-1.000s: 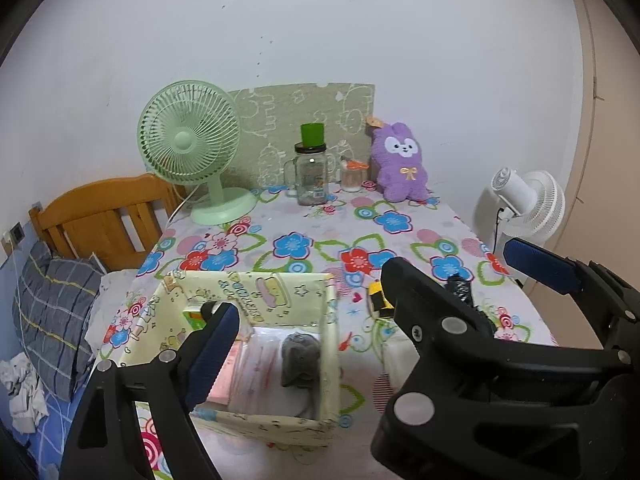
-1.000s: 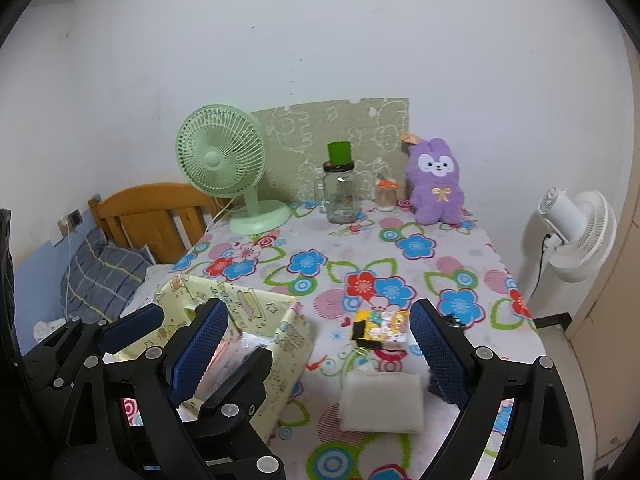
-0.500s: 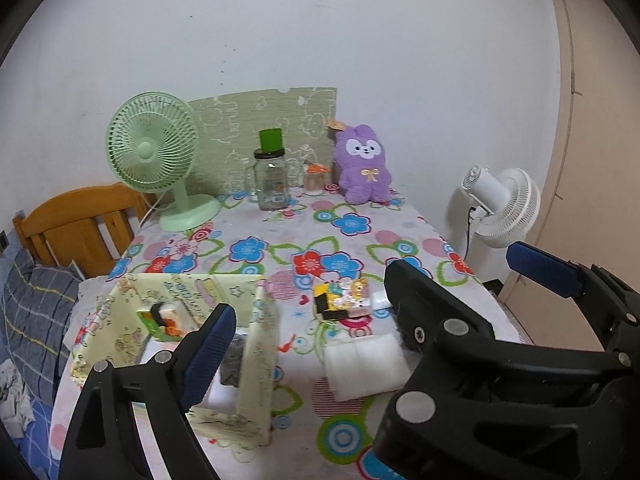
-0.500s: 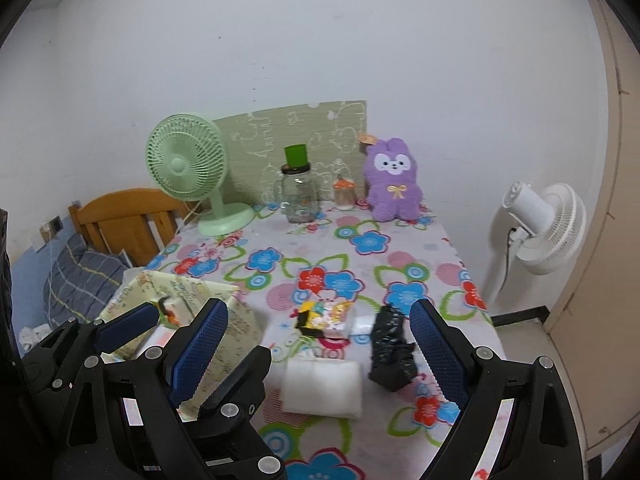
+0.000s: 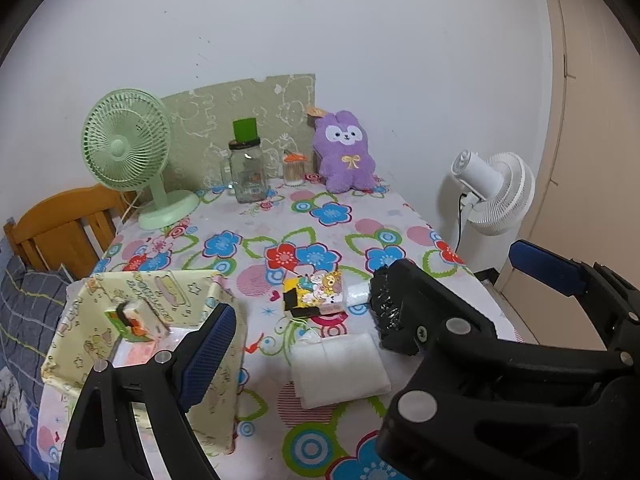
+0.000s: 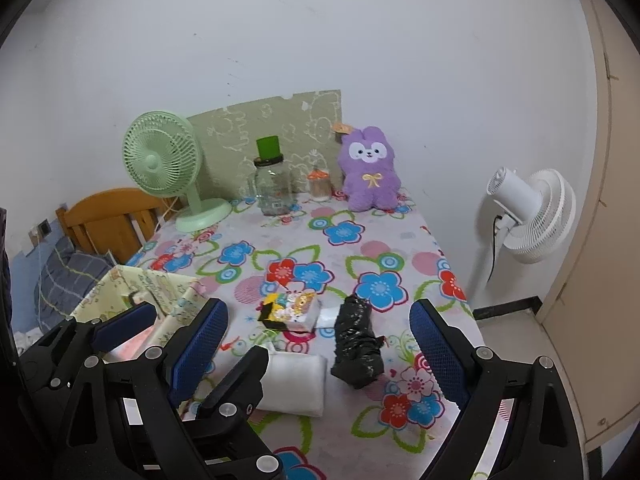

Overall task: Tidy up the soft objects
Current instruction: 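Withdraw both tools from the box toward the black bundle and white cloth, then grasp the black plastic-wrapped bundle with the right tool while the left tool approaches the white cloth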

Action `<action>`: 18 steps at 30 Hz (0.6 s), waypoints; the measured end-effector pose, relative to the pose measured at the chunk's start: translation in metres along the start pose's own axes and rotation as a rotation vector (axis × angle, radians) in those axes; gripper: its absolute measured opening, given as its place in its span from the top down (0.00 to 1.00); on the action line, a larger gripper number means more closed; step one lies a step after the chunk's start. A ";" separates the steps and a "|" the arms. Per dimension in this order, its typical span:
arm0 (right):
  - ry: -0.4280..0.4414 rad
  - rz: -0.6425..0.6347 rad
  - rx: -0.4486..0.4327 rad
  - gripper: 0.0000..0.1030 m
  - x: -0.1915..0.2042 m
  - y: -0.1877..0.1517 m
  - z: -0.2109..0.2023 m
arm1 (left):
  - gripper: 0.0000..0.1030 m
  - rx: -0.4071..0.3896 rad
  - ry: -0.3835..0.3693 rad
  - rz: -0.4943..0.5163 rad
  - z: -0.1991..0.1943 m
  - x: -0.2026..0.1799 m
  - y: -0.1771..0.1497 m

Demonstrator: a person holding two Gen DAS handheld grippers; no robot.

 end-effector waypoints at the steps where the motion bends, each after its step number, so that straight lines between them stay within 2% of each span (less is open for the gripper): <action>1: 0.000 0.005 0.004 0.08 -0.003 -0.001 0.003 | 0.11 0.008 -0.004 0.001 0.004 -0.002 -0.001; 18: -0.020 0.043 0.094 0.09 -0.040 -0.023 0.055 | 0.11 0.119 0.012 0.012 0.060 -0.026 -0.015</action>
Point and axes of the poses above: each gripper's, at about its wrist camera, not at the fingertips, and z roughly the way its jaws point, x to its left, y to its top, the point moved 2 cm from there along z, roughly the way its jaws point, and after that the axes turned 5 degrees about y, right-handed, at the moved point
